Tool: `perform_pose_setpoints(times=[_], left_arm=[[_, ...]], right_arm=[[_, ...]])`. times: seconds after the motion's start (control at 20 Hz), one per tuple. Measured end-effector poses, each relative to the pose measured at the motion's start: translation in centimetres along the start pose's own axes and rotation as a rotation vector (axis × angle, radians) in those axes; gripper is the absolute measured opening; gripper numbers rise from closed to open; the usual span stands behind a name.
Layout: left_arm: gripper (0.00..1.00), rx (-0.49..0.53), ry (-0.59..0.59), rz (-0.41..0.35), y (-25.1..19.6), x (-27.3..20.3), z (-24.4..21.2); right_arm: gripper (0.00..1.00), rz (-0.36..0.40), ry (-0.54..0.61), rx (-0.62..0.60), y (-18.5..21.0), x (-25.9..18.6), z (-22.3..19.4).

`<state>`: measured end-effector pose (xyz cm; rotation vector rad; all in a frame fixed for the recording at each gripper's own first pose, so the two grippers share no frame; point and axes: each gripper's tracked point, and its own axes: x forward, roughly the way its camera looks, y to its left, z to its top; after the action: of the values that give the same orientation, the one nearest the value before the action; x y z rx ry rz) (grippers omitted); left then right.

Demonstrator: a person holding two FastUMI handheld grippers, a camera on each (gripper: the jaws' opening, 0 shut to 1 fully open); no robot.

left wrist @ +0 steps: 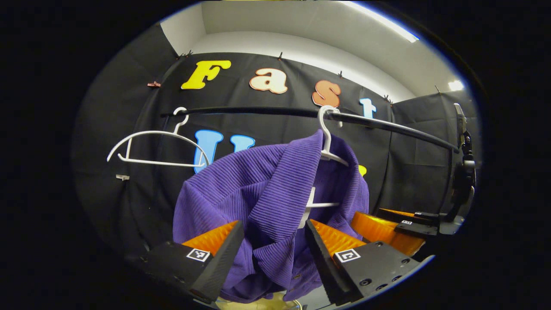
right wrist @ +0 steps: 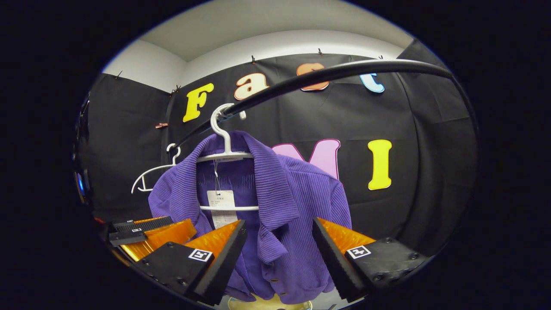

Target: Grasp the clothes on the hanger with both hands and then place them into the laundry hamper below.

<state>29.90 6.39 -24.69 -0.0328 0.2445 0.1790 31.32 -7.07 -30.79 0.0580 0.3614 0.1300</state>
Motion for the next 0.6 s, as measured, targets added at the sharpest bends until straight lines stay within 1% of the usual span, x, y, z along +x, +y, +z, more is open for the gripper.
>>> perform_pose_setpoints(times=[0.25,0.3,0.35,0.4,0.45,0.55,0.6], left_arm=[[0.88,-0.020,0.028,-0.015,-1.4,2.0,-1.7],[0.85,-0.018,0.020,-0.009,-1.4,2.1,-1.7],[0.79,-0.011,0.011,-0.004,-1.3,2.4,-1.5],[0.81,0.000,0.006,0.006,-1.2,2.7,-1.7],[0.72,0.013,0.012,0.025,-0.7,2.9,-1.8],[0.41,0.029,0.018,0.079,0.6,3.1,-1.9],[0.25,0.024,0.013,0.088,0.6,3.2,-1.7]], right_arm=[[0.97,-0.019,0.017,0.026,-2.0,1.1,-0.6],[0.97,-0.023,0.018,0.030,-2.4,1.2,-0.7],[0.97,-0.025,0.018,0.035,-2.6,1.3,-0.8],[0.97,-0.025,0.020,0.037,-2.6,1.5,-0.9],[0.97,-0.022,0.027,0.037,-2.6,1.7,-1.2],[0.97,-0.009,0.042,0.039,-2.2,2.1,-1.8],[0.97,-0.001,0.049,0.044,-2.0,2.3,-2.1]])
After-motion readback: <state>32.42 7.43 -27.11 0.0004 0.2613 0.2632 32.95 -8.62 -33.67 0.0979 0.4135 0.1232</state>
